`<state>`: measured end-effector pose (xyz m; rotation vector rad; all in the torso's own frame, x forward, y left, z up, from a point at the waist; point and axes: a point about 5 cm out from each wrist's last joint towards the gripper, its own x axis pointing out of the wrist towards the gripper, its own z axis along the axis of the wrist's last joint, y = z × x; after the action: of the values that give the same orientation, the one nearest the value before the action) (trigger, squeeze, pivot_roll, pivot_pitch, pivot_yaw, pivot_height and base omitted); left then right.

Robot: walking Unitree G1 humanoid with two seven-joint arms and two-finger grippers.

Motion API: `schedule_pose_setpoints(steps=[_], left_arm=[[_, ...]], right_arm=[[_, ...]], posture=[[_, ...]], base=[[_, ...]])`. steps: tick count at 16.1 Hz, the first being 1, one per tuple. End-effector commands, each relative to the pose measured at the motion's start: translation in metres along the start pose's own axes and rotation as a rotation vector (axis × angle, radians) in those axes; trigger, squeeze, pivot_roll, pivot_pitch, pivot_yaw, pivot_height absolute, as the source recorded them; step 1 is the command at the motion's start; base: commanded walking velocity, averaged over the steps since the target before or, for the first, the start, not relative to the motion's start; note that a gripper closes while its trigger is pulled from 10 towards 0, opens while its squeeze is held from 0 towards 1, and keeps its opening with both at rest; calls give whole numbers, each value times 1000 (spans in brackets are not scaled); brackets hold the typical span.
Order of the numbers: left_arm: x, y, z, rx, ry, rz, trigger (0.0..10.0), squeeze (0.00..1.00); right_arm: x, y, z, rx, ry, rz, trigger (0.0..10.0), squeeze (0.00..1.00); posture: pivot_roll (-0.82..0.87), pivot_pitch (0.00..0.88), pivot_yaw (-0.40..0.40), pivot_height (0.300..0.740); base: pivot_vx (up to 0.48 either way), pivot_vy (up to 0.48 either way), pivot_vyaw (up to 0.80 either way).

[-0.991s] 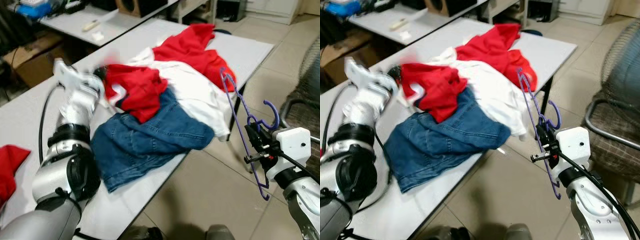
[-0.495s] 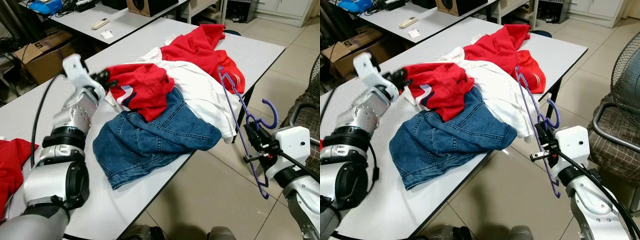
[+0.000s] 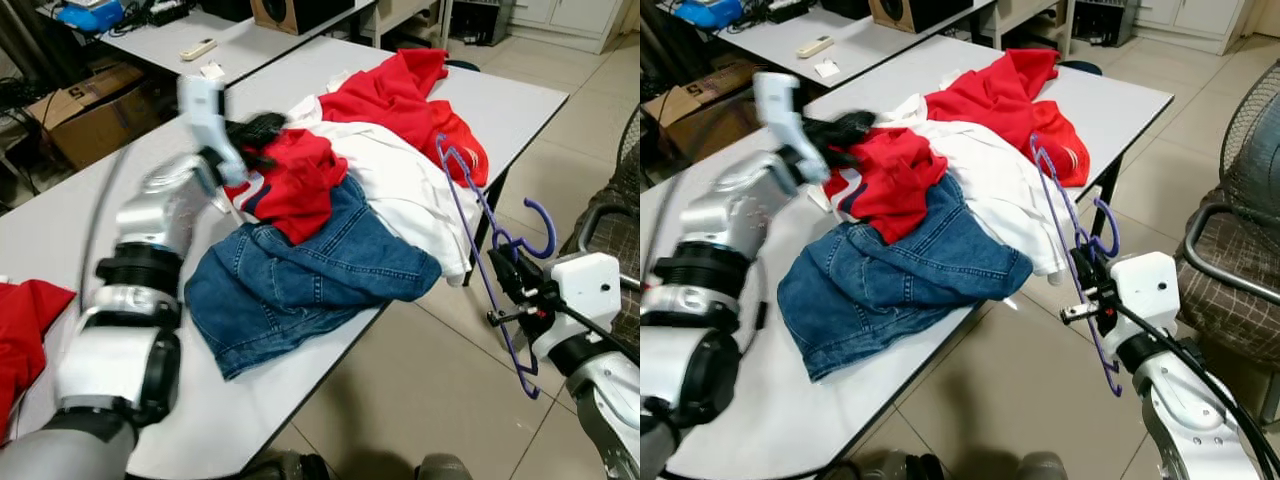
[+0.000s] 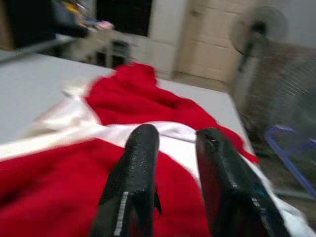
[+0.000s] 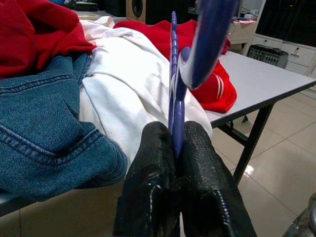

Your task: Hang hanger

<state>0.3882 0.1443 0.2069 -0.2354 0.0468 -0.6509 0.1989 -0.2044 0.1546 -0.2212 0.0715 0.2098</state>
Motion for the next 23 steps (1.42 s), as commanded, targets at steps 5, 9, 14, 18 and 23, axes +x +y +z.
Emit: schedule_pose_setpoints(steps=[5,9,14,18,23], left_arm=[[-9,-23,-37,154,331,-166,10000,992],[-5,-21,-34,378,230,-48,10000,0],[-13,-24,-36,455,109,5,10000,1000],[-14,-20,-64,527,211,69,10000,0],[-10,-19,-73,522,195,163,0,0]], right_arm=[[-1,0,0,-2,6,0,10000,0],[-2,2,0,-1,6,6,10000,0],[-4,12,-6,6,23,34,10000,0],[-2,18,-5,16,16,42,10000,0],[-4,23,-5,14,15,51,10000,0]], posture=[[-294,0,198,740],[-293,0,199,740],[-297,0,192,740],[-301,0,180,740],[-330,0,178,740]], base=[[0,0,0],[0,0,0],[0,0,0],[0,0,0],[0,0,0]])
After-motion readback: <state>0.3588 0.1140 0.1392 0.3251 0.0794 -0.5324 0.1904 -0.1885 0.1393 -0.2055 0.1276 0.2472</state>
